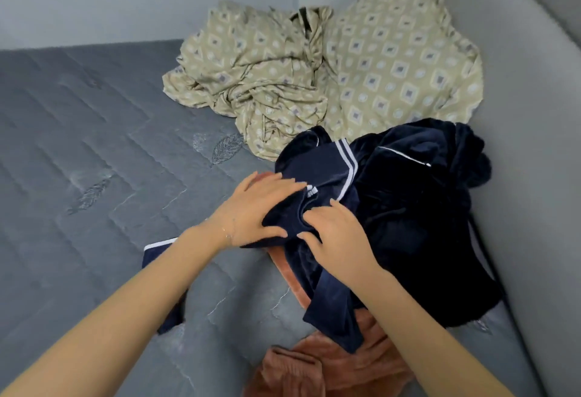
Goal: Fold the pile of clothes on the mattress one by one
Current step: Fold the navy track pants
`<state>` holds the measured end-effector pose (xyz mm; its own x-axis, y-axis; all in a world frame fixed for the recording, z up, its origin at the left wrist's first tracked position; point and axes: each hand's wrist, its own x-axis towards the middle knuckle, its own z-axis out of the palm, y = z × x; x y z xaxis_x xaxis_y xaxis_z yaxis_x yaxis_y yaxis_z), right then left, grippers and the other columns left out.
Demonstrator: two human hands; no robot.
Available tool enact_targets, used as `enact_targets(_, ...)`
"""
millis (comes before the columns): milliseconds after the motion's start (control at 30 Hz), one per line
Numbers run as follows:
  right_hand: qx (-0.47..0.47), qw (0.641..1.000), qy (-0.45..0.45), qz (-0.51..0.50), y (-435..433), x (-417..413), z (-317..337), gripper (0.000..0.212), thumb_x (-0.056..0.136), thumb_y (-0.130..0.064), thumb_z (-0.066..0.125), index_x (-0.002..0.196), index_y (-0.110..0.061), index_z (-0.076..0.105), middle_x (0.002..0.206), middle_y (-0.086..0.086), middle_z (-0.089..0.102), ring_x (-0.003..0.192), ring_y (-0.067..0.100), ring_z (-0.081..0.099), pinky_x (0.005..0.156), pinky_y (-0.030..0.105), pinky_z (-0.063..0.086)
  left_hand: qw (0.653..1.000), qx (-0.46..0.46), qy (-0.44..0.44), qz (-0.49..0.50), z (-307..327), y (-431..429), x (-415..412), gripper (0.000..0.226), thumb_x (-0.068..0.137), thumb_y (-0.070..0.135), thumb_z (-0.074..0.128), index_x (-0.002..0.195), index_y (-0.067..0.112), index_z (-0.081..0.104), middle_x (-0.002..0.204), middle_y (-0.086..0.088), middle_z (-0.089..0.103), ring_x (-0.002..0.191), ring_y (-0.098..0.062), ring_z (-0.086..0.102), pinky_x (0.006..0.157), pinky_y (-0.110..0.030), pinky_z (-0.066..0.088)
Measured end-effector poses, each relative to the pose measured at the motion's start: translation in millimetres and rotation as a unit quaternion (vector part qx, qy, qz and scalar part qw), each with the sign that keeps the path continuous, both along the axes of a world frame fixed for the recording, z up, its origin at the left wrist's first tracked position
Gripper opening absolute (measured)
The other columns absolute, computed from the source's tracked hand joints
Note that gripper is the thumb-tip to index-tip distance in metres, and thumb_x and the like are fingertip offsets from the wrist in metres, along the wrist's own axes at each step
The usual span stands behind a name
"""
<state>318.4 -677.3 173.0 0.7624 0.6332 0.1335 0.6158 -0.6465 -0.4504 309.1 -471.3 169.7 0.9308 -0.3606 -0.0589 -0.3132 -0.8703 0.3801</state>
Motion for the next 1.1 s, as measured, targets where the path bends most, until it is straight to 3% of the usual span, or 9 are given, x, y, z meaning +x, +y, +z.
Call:
enact_targets(67,-0.027,0.999,0.022,0.026,1,-21,38,0.025,0.084,-0.015,0.068,0.072,-0.014,0.046,0.063,0.003,0.052,0.064,0.028,0.053,0.08,0.039,0.049,0.993,-0.09,0.071,-0.021,41,-1,-16,0.094,0.077,0.043,0.076,0.15,0.029,0.019,0.153,0.016,0.023,0.143,0.0,0.01,0.111,-0.009,-0.005)
enact_targets(133,-0.047,0.996,0.032,0.069,5,-42,74,0.027,0.087,-0.014,0.062,0.074,-0.016,0.039,0.065,0.005,0.052,0.065,0.03,0.051,0.062,0.034,0.036,0.968,-0.181,0.176,-0.006,80,-2,-35,0.107,0.074,0.037,0.081,0.152,0.03,0.009,0.155,0.011,0.021,0.142,0.002,0.016,0.114,-0.013,0.012)
enact_targets(200,-0.063,0.992,0.025,0.106,10,-59,106,0.023,0.09,-0.015,0.057,0.077,-0.016,0.038,0.071,0.007,0.054,0.068,0.029,0.051,0.062,0.03,0.024,0.943,-0.217,0.253,0.007,113,0,-55,0.107,0.074,0.032,0.082,0.152,0.033,0.009,0.157,0.013,0.018,0.141,0.002,0.02,0.114,-0.019,0.02)
enact_targets(267,-0.066,0.992,0.019,0.106,14,-79,133,0.015,0.093,-0.017,0.053,0.081,-0.012,0.046,0.075,0.006,0.056,0.072,0.027,0.053,0.06,0.03,0.021,0.934,-0.225,0.274,0.038,139,4,-79,0.091,0.074,0.03,0.082,0.147,0.034,0.027,0.151,0.017,0.03,0.135,0.005,0.029,0.111,-0.016,0.024)
enact_targets(400,-0.005,0.998,0.063,0.023,25,-122,172,0.014,0.097,-0.029,0.052,0.098,-0.016,0.058,0.084,-0.001,0.062,0.077,0.019,0.055,0.061,0.031,0.034,0.911,-0.32,0.205,0.157,180,23,-140,0.03,0.075,0.02,0.082,0.096,0.032,0.063,0.092,0.019,0.069,0.086,0.005,0.063,0.079,-0.014,0.046)
enact_targets(500,0.017,0.995,0.102,-0.002,49,-158,191,0.016,0.095,-0.031,0.055,0.105,-0.018,0.057,0.09,-0.001,0.063,0.084,0.02,0.058,0.068,0.035,0.044,0.885,-0.377,0.161,0.219,202,44,-192,0.023,0.08,0.017,0.077,0.099,0.025,0.068,0.096,0.003,0.074,0.093,-0.014,0.069,0.083,-0.027,0.055)
enact_targets(700,-0.038,0.994,0.097,-0.025,113,-216,217,0.017,0.091,-0.023,0.058,0.106,-0.016,0.054,0.102,0.004,0.063,0.094,0.028,0.06,0.073,0.04,0.049,0.836,-0.446,0.022,0.318,262,118,-259,0.015,0.083,0.017,0.073,0.095,0.023,0.067,0.085,0.012,0.073,0.083,-0.002,0.067,0.074,-0.015,0.051)
enact_targets(933,-0.058,0.983,0.158,-0.074,193,-274,275,0.019,0.09,-0.029,0.061,0.074,-0.018,0.06,0.067,-0.002,0.056,0.073,0.023,0.058,0.057,0.031,0.039,0.841,-0.428,-0.061,0.326,325,231,-361,0.013,0.086,0.018,0.07,0.096,0.026,0.066,0.085,0.016,0.073,0.084,0.002,0.067,0.072,-0.01,0.048)
enact_targets(1100,-0.044,0.983,0.157,-0.079,253,-320,317,0.039,0.09,-0.029,0.063,0.057,-0.023,0.044,0.053,-0.004,0.043,0.053,0.013,0.044,0.048,0.029,0.03,0.836,-0.425,-0.087,0.335,356,303,-431,0.014,0.085,0.021,0.071,0.095,0.029,0.067,0.087,0.017,0.073,0.084,0.002,0.068,0.068,-0.008,0.048)
